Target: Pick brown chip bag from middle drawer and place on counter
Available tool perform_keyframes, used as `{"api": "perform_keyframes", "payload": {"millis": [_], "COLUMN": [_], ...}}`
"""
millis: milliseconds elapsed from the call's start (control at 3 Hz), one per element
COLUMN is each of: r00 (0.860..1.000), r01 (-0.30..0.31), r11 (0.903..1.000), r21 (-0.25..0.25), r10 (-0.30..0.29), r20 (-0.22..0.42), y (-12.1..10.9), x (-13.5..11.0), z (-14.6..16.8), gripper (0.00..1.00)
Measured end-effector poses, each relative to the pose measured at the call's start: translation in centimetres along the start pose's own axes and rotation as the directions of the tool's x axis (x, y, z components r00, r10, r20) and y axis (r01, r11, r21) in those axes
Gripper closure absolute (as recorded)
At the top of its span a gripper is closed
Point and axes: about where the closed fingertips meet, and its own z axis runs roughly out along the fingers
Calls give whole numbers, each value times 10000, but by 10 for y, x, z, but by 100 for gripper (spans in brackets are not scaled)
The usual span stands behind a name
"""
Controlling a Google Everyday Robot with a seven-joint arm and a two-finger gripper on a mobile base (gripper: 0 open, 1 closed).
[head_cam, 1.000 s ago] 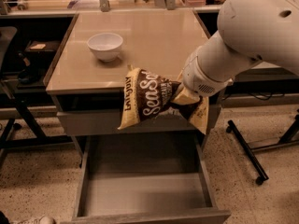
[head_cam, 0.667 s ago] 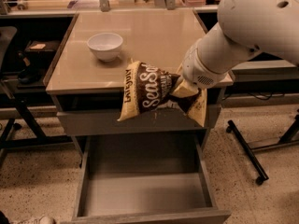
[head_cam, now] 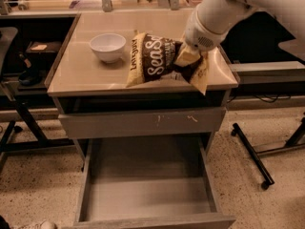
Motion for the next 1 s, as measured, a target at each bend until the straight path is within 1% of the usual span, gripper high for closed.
{"api": "perform_keyframes", "payload": {"millis": [333,667,1000], "r00": [9996,9989,9993], "r01": [131,190,-47], "r11": [9998,9996,9999], "r21": [158,232,101], "r10": [-127,-180,51], "r20": [-263,-443,-358], "y": [-42,-78,-96], "x": [-4,-1,14], "z": [-4,0,16], "gripper": [100,100,100]}}
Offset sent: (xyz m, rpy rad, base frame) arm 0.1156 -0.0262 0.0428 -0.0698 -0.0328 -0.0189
